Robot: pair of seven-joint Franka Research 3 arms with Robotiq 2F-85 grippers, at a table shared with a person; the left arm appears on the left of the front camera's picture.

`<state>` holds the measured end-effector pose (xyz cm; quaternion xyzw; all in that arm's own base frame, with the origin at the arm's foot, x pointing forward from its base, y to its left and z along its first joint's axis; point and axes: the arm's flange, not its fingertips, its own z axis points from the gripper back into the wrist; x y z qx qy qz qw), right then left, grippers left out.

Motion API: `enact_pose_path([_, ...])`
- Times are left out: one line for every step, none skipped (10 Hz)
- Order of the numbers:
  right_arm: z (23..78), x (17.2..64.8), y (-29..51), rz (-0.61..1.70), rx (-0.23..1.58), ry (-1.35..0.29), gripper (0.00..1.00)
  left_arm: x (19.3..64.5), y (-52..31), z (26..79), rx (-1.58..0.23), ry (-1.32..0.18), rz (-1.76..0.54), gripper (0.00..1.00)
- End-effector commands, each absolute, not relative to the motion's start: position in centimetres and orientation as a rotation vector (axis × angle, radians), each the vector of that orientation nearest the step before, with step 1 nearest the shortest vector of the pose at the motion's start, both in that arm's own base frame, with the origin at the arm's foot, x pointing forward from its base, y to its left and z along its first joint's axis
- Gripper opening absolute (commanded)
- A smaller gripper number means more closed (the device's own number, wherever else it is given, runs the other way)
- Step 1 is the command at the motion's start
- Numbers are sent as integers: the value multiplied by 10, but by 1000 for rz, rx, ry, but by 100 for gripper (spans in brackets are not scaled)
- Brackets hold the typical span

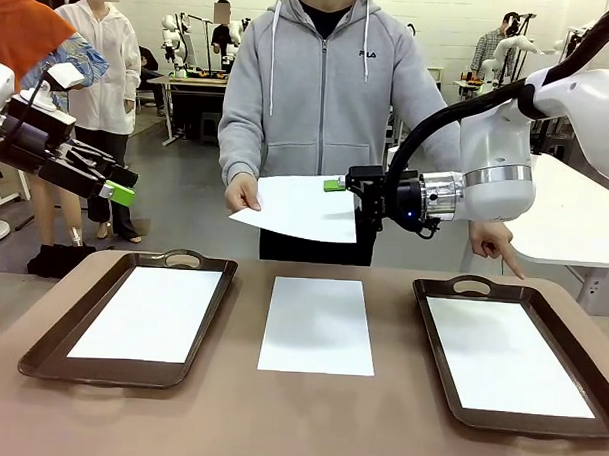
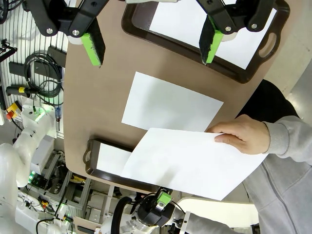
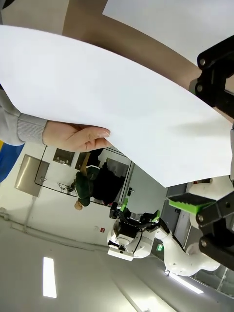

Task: Sort the A4 documents.
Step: Receive the A4 Paper.

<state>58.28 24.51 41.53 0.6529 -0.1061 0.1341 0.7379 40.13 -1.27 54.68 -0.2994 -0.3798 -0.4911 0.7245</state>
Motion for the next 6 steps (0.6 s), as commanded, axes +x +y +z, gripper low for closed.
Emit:
enact_pose_path([412,585,245,293,1468,-253,65,401,-12,547,-665,-843,-1090,100])
enact_pose_path([413,585,243,288,1470,-255,57,401,-12,547,-665,-843,-1090,100])
enact_pose_path([413,587,241,282,1476,-255,48,401,-12,547,-665,-843,-1090,100])
enact_pose_path([413,587,240,278,1480,-254,40,401,-12,547,-665,-843,-1090,100])
enact_pose_path([412,588,239,274,1484,-252,31,401,-12,547,-665,-843,-1090,100])
enact_pose_path([411,588,237,267,1495,-248,33,401,-12,547,-665,-843,-1090,100])
